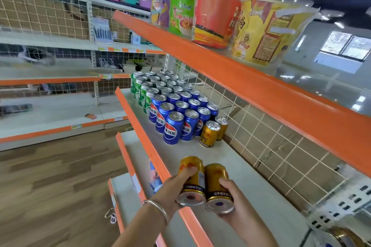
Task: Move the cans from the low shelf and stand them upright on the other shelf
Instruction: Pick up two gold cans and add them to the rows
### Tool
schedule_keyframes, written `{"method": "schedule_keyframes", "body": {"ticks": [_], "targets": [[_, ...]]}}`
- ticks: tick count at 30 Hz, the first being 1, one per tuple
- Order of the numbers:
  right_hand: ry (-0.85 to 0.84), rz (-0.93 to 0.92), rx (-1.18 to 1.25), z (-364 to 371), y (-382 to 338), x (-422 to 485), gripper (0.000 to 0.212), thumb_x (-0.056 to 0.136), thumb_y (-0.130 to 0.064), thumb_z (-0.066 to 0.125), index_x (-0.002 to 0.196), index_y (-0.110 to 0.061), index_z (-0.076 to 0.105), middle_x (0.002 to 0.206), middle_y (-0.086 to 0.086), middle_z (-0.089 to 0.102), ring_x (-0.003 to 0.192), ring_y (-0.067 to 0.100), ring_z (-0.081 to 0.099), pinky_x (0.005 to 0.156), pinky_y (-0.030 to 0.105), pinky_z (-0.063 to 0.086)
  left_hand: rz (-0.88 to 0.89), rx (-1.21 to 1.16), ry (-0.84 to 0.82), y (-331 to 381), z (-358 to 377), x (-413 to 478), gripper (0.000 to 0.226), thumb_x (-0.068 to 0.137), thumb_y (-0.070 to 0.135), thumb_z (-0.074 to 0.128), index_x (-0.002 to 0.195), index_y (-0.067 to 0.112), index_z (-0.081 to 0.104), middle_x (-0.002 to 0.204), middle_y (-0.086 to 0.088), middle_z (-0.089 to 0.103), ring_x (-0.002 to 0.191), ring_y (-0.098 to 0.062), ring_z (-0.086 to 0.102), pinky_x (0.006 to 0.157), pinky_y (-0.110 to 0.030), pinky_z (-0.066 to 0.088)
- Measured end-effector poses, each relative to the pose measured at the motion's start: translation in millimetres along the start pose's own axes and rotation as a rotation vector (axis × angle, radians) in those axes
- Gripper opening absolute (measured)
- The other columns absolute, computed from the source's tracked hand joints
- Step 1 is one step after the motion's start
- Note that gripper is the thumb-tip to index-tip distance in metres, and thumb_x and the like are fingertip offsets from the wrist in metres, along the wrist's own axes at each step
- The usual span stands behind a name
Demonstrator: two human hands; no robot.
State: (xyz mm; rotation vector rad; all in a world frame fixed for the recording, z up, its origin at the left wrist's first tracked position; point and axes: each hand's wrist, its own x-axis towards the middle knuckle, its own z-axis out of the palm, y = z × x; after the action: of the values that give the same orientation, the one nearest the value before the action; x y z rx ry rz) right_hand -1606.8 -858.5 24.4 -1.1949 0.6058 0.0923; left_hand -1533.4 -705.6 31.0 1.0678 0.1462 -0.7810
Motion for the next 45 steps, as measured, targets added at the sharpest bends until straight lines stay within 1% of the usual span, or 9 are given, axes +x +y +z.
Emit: {"method": "schedule_keyframes", "body": {"ticks": [11,16,21,25,30,37,40,43,45], "targets": [[0.322,-0.205,0.037,47,-41,93,0.044,0.074,-0.016,0.077,0.114,-0.006,0.06,0.106,0.017,0.07,0.097,0.031,0.066,0.081,0.042,0.055,-0.034,0.276,-0.027,56,-57,79,0.078,0.026,0.038,0.085,0.091,-0.001,0.066,0.093,-0.024,0.072,0.09,-0.04,0.068,0.088,-0.05,0.053],[0.533,-0.368,-0.259,79,-38,146,0.057,0.07,-0.01,0.081,0.121,-0.015,0.056,0.112,0.004,0.066,0.101,0.022,0.062,0.097,0.044,0.048,0.012,0.419,-0.112,78,-87,109,0.049,0.03,0.043,0.086,0.068,0.014,0.078,0.089,-0.019,0.074,0.084,-0.031,0.07,0.092,-0.048,0.052],[0.602,-0.497,-0.323,87,-26,174,0.071,0.068,0.001,0.08,0.131,-0.016,0.051,0.123,0.004,0.063,0.113,0.023,0.059,0.103,0.048,0.045,0.027,0.522,-0.189,96,-97,127,0.064,0.026,0.056,0.088,0.076,0.018,0.077,0.086,-0.009,0.076,0.089,-0.025,0.071,0.091,-0.042,0.054],[0.7,-0.46,-0.514,80,-20,178,0.064,0.073,-0.012,0.079,0.13,-0.019,0.049,0.123,0.004,0.063,0.111,0.022,0.059,0.098,0.042,0.046,0.107,0.677,-0.323,101,-90,134,0.036,0.056,0.033,0.088,0.086,0.022,0.071,0.066,0.015,0.072,0.068,0.004,0.067,0.065,-0.008,0.049],[0.991,-0.225,-0.797,86,-21,167,0.074,0.087,-0.023,0.063,0.148,-0.023,0.022,0.149,0.009,0.031,0.133,0.03,0.033,0.107,0.045,0.031,0.16,0.765,-0.483,93,-83,145,0.059,0.053,0.029,0.088,0.106,0.03,0.064,0.091,0.015,0.073,0.088,0.001,0.067,0.073,-0.01,0.049],[0.177,-0.179,-0.36,81,-12,113,0.082,0.044,-0.025,0.076,0.12,-0.027,0.048,0.114,-0.007,0.064,0.104,0.009,0.063,0.079,0.021,0.053,0.222,0.808,-0.621,87,-66,161,0.068,0.052,0.034,0.086,0.114,0.027,0.058,0.107,0.01,0.07,0.099,-0.001,0.064,0.084,-0.014,0.05],[0.298,-0.229,-0.355,83,-3,124,0.094,0.045,-0.023,0.088,0.129,-0.028,0.047,0.117,-0.002,0.066,0.107,0.017,0.063,0.088,0.029,0.055,0.304,0.893,-0.6,91,-63,163,0.057,0.068,0.029,0.081,0.118,0.027,0.054,0.11,0.016,0.064,0.096,0.007,0.061,0.077,-0.004,0.045],[0.465,-0.282,-0.465,88,4,137,0.068,0.06,-0.007,0.086,0.115,-0.031,0.052,0.112,-0.009,0.063,0.098,0.011,0.062,0.075,0.015,0.051,0.409,1.013,-0.542,95,-70,165,0.054,0.074,0.028,0.075,0.122,0.028,0.051,0.111,0.019,0.061,0.097,0.006,0.057,0.082,-0.006,0.045],[0.468,-0.255,-0.533,89,10,150,0.061,0.076,0.004,0.073,0.128,-0.015,0.046,0.127,0.001,0.055,0.112,0.017,0.057,0.089,0.019,0.048,0.431,1.066,-0.512,96,-77,163,0.049,0.073,0.024,0.071,0.118,0.031,0.051,0.108,0.019,0.061,0.097,0.003,0.058,0.085,-0.011,0.046]]}}
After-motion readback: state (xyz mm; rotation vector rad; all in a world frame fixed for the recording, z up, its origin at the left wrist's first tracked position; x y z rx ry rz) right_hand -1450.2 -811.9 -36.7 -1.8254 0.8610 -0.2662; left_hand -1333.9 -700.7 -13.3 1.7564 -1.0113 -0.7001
